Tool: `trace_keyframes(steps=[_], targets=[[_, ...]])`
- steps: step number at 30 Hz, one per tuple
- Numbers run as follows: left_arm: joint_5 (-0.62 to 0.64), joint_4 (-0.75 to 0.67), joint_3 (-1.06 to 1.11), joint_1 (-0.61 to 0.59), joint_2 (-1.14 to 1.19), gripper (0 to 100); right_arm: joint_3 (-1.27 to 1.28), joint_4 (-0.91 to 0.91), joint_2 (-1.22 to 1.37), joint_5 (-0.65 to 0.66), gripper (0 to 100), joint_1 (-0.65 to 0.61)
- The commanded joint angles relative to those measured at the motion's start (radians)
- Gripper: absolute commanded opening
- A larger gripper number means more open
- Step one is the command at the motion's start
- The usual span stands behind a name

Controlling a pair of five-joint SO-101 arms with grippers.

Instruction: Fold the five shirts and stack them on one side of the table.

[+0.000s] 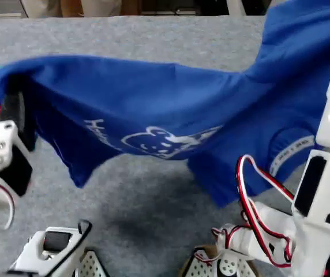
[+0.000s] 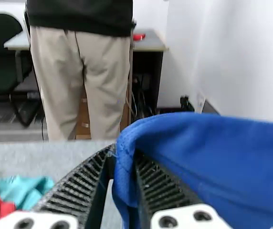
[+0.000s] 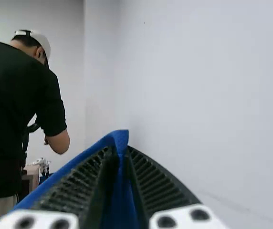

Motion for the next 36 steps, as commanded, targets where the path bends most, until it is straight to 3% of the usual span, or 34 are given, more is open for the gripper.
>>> trace_keyframes(steps=[1, 12, 21, 28, 36], targets=[[-0.003, 0.009, 0.135, -0.015, -0.081, 2, -0.004, -0.069, -0.028, 0.011, 0.5, 0.021], [-0.002, 0.008, 0.284, -0.017, -0.171, 2, 0.004, -0.129, -0.051, 0.011, 0.5, 0.021], [-0.002, -0.141, 0.488, -0.018, -0.173, 2, 0.332, -0.252, -0.042, 0.012, 0.5, 0.015], [-0.002, -0.456, 0.810, -0.021, -0.170, 2, 0.768, -0.471, -0.041, 0.014, 0.5, 0.012], [-0.002, -1.134, 1.347, -0.055, -0.168, 2, 1.372, -0.859, -0.041, 0.141, 0.5, -0.085]])
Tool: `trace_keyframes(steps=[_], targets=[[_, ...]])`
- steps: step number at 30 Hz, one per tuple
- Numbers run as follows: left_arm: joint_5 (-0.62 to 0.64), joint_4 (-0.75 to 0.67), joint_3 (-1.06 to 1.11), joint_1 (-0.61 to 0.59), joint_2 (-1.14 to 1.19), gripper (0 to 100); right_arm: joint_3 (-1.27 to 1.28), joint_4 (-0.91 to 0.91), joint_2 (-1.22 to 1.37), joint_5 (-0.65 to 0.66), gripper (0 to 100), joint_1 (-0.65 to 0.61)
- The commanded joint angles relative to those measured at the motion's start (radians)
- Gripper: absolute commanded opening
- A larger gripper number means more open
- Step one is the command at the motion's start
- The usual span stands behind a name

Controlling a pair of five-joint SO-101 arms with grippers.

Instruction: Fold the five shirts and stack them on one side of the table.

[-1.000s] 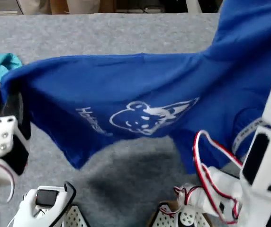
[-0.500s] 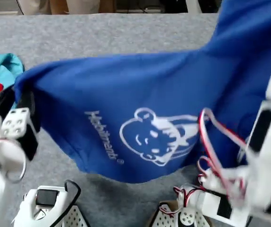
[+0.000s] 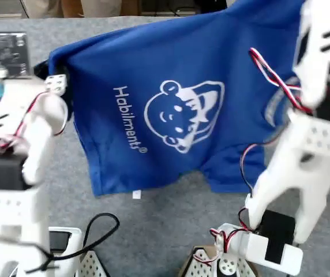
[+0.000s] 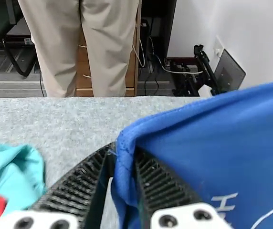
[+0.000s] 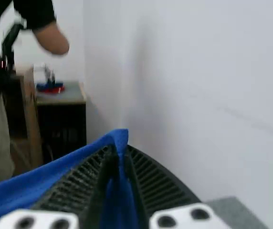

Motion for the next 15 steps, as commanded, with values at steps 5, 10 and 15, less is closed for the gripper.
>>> trace_keyframes(steps=[5, 10, 15], targets=[[-0.002, -0.667, 0.457, -0.020, -0.012, 2, 0.475, -0.439, -0.004, 0.092, 0.5, -0.059], [-0.008, -0.827, 0.589, -0.021, -0.012, 2, 0.564, -0.477, -0.005, 0.097, 0.5, -0.070], [-0.009, -0.824, 0.617, -0.021, -0.010, 2, 0.572, -0.428, -0.005, 0.092, 0.5, -0.067]])
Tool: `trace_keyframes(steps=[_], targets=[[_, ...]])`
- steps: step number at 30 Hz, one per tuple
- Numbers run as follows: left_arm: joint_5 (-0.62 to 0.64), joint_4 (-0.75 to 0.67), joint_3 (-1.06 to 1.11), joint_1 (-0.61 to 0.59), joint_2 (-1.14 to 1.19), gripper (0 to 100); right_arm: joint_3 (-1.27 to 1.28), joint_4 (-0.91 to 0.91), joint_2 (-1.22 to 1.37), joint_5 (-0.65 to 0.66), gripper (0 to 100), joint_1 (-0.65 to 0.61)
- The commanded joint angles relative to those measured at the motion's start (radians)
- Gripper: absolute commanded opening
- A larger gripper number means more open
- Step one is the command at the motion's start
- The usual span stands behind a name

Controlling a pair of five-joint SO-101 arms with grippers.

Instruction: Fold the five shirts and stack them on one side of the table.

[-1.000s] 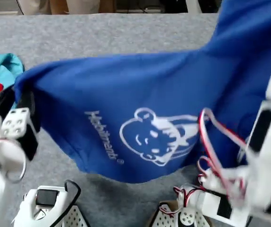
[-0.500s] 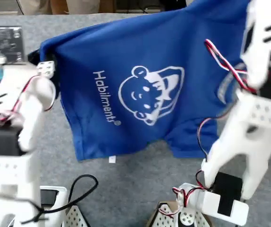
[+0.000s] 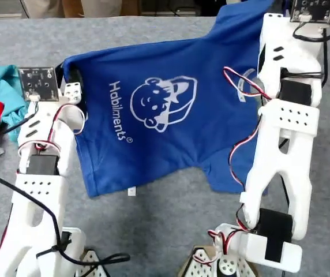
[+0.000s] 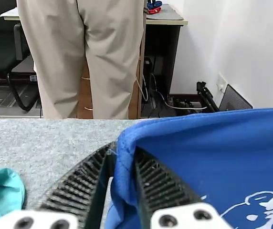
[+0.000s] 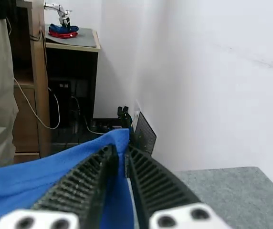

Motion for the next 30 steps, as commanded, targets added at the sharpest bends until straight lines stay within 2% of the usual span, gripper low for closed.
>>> trace_keyframes(steps=[1, 8, 16, 24, 30], targets=[[-0.008, -0.025, 0.009, -0.014, -0.012, 2, -0.002, 0.028, -0.008, 0.003, 0.5, -0.008], [-0.008, -0.008, 0.060, -0.014, -0.012, 2, -0.008, 0.163, -0.016, 0.006, 0.5, -0.005], [0.000, 0.313, -0.038, -0.009, -0.012, 2, -0.015, 0.270, -0.016, 0.008, 0.5, 0.007], [0.000, 0.519, -0.068, -0.006, -0.013, 2, -0.137, 0.572, -0.016, 0.011, 0.5, 0.025], [0.000, 0.677, -0.127, -0.005, -0.013, 2, -0.206, 0.753, -0.016, 0.074, 0.5, 0.056]])
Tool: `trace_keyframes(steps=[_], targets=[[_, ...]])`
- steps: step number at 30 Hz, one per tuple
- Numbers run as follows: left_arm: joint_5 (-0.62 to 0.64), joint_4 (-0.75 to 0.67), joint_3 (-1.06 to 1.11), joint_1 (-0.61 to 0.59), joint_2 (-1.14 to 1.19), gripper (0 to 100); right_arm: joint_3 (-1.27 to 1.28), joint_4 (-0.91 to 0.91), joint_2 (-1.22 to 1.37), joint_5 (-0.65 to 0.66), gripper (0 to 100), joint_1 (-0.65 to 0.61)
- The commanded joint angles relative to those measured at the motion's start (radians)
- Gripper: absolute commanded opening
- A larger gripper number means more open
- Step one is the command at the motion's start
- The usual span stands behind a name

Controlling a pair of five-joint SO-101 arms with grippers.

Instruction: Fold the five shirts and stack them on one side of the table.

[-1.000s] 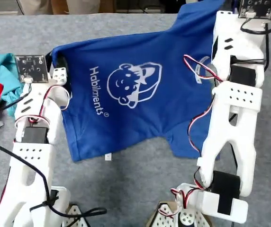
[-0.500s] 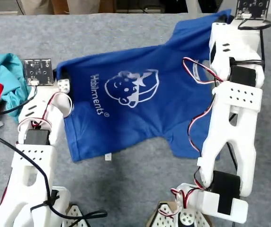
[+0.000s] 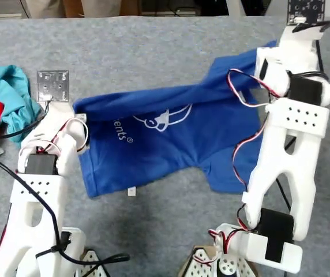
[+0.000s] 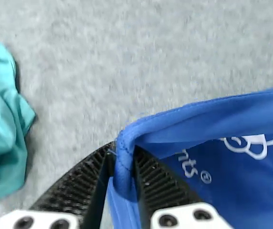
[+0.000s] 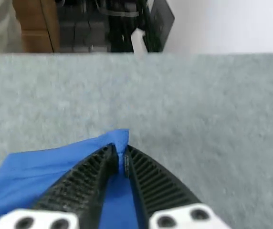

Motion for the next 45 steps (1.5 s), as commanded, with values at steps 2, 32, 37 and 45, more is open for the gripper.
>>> trace_keyframes(steps=[2, 32, 37, 45], targets=[[-0.003, 0.118, -0.098, 0.012, -0.013, 2, -0.085, 0.100, -0.016, 0.040, 0.5, 0.045], [-0.006, 0.698, -0.181, 0.140, -0.013, 2, 0.010, 0.408, -0.010, 0.124, 0.5, 0.153], [-0.002, 0.690, -0.161, 0.141, -0.013, 2, 0.079, 0.413, -0.015, 0.129, 0.5, 0.180], [-0.002, 0.655, -0.057, 0.141, -0.013, 2, 0.177, 0.414, -0.016, 0.173, 0.5, 0.183]])
